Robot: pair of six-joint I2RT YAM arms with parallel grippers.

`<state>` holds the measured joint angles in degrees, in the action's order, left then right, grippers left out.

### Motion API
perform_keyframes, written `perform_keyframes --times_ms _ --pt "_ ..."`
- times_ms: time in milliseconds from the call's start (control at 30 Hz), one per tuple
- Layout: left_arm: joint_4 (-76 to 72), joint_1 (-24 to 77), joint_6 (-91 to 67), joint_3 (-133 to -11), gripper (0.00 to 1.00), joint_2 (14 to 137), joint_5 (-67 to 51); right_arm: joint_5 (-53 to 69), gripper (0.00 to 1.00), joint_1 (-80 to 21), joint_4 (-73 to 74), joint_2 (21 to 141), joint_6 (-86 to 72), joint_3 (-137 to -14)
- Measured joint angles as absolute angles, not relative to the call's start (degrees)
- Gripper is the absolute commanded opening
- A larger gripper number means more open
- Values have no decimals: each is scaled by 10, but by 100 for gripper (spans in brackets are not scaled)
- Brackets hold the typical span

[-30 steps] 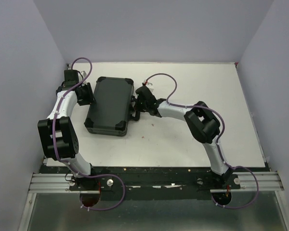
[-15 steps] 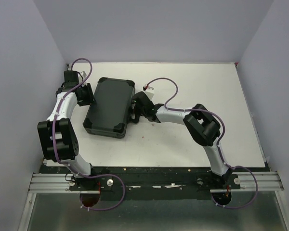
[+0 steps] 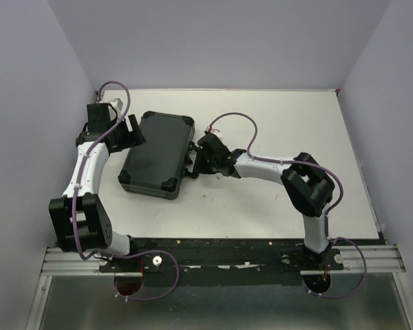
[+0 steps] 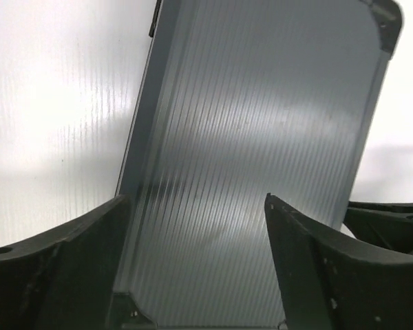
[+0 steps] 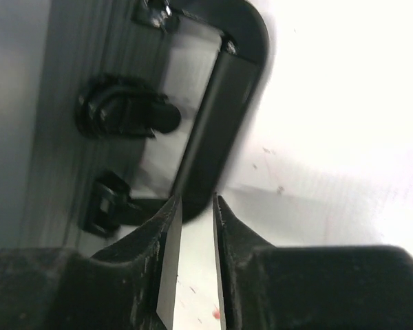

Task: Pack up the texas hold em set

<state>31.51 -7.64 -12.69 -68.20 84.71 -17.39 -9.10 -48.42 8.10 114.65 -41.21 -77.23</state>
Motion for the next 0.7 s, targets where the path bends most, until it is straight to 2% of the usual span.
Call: perform_keyframes --times_ms 233,533,633,700 --pt "266 -76 -127 -614 98 681 -172 -33 50 -431 57 1043 -374 -653" --pt "193 -67 -131 -480 99 433 -161 -2 65 -209 8 833 -319 -472" --pt "189 -63 -135 -456 99 386 -153 -7 72 -164 2 753 -297 -432" --pt "189 -62 -137 -444 99 362 -147 -18 72 -151 -5 699 -283 -410"
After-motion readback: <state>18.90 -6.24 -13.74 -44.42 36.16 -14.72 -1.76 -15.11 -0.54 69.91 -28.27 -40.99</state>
